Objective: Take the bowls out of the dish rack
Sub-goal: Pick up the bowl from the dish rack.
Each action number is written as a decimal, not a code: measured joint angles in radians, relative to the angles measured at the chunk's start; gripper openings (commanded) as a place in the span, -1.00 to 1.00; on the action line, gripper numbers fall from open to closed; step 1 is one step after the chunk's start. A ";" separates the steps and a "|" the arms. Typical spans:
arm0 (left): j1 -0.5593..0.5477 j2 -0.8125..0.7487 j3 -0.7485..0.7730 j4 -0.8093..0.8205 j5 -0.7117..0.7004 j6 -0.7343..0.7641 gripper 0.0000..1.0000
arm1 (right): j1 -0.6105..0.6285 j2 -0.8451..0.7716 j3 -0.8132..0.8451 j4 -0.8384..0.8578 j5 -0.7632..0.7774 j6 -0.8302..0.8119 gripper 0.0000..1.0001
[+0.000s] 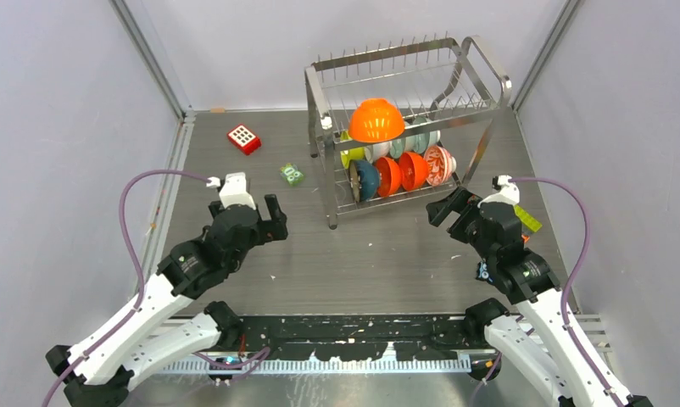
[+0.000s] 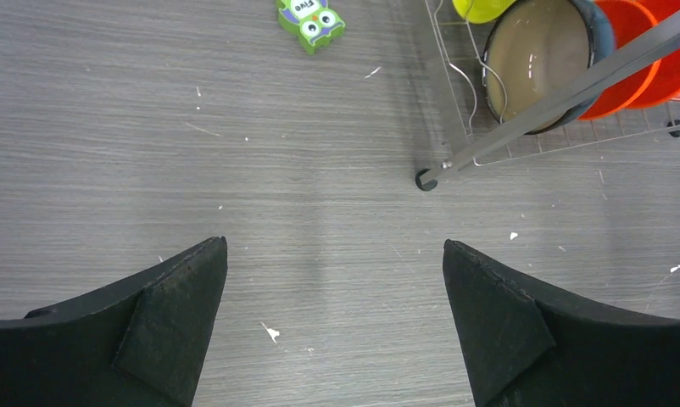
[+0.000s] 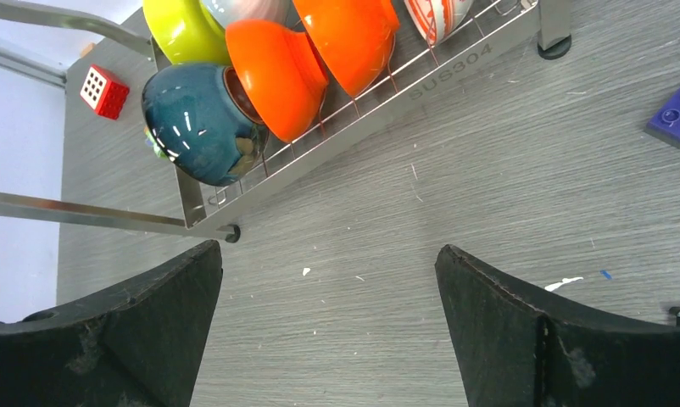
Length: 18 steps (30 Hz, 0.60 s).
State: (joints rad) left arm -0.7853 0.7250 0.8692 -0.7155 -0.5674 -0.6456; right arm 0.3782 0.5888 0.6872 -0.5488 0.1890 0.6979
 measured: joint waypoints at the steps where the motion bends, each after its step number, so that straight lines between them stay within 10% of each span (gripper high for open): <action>1: 0.000 -0.008 0.000 0.001 0.000 0.004 0.99 | 0.000 0.000 0.000 0.000 0.003 0.001 0.99; 18: 0.000 -0.179 -0.081 0.089 0.042 0.165 0.99 | 0.000 -0.117 0.002 -0.013 0.069 0.017 0.99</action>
State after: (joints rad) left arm -0.7853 0.5465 0.7883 -0.6266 -0.5255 -0.4805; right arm 0.3779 0.4713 0.6888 -0.5621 0.2577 0.7147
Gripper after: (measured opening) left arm 0.996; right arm 0.997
